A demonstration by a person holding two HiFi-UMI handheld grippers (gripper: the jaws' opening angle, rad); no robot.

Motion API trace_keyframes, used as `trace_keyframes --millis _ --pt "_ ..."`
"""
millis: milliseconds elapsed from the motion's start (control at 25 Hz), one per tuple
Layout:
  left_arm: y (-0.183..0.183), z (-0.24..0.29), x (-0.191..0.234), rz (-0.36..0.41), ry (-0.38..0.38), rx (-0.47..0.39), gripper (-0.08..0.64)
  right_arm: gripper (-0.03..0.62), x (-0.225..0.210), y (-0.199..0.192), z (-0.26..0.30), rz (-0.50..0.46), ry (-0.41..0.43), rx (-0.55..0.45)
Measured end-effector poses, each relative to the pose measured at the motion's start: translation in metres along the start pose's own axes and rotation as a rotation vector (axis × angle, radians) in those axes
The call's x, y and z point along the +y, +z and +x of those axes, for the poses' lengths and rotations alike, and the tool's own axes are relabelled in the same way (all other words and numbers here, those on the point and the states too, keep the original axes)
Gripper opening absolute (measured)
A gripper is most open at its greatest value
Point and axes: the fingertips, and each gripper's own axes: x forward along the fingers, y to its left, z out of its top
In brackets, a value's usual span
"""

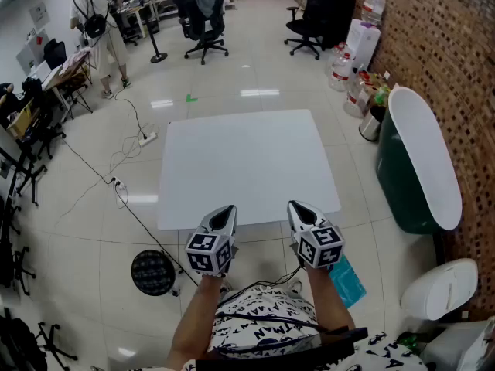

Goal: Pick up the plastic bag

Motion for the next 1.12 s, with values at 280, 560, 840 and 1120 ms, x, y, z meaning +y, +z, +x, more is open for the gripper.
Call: trace_keyframes --millis 280,560,840,1120 --pt "-0.016 0.031 -0.032 0.019 -0.081 0.048 0.0 0.038 -0.022 -0.013 0.004 0.024 -0.019 0.003" --pt "-0.072 0.068 -0.104 0.054 -0.246 0.2 0.0 0.143 -0.073 -0.076 -0.034 0.125 -0.18 0.068" --pt "-0.152 0.111 -0.193 0.078 -0.424 0.399 0.0 0.213 -0.142 -0.176 -0.087 0.267 -0.35 0.187" --pt "-0.267 0.148 -0.237 0.063 -0.49 0.604 0.0 0.253 -0.207 -0.293 -0.125 0.352 -0.443 0.327"
